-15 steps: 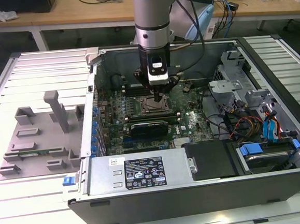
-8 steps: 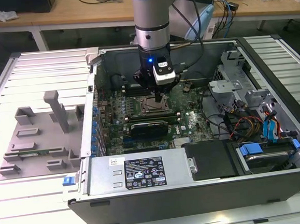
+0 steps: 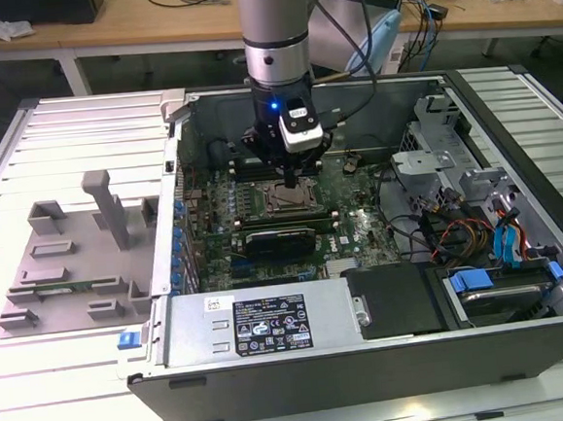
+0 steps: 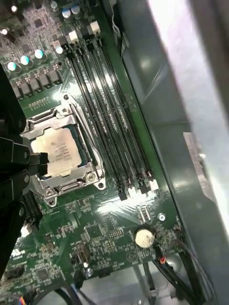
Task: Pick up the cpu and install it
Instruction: 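Install the first cpu locking lever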
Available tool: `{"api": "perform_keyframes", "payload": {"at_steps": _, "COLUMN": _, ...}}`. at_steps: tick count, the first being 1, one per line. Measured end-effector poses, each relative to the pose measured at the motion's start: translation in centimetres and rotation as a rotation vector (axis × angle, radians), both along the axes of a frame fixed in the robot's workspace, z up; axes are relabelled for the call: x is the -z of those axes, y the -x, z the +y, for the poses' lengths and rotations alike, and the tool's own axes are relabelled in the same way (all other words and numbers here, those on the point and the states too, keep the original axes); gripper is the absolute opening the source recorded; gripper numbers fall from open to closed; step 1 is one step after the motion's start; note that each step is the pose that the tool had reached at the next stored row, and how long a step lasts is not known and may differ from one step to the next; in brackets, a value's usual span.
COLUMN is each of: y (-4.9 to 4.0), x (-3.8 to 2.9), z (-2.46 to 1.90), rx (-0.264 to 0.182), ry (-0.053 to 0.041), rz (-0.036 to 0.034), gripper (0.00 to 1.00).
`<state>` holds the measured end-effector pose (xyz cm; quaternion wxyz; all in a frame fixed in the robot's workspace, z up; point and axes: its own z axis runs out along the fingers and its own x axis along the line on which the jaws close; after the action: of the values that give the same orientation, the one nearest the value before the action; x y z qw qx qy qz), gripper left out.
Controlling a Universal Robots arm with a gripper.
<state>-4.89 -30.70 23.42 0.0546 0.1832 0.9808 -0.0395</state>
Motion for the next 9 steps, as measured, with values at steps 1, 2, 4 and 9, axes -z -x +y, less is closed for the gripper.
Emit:
{"api": "perform_keyframes", "payload": {"at_steps": 1, "y": 0.00, "x": 0.01, "z": 0.00, "rx": 0.000, "ry": -0.0001, "rz": -0.0001, "gripper": 0.11}}
{"api": "perform_keyframes", "payload": {"at_steps": 2, "y": 0.00, "x": 0.00, "z": 0.00, "rx": -0.012, "ry": 0.0004, "rz": 0.0000, "gripper": 0.11}}
{"api": "perform_keyframes", "payload": {"at_steps": 4, "y": 0.00, "x": 0.00, "z": 0.00, "rx": -0.080, "ry": 0.0005, "rz": 0.0001, "gripper": 0.11}}
{"api": "perform_keyframes", "payload": {"at_steps": 9, "y": 0.00, "x": 0.03, "z": 0.00, "rx": -0.199, "ry": 0.0021, "rz": 0.0001, "gripper": 0.11}}
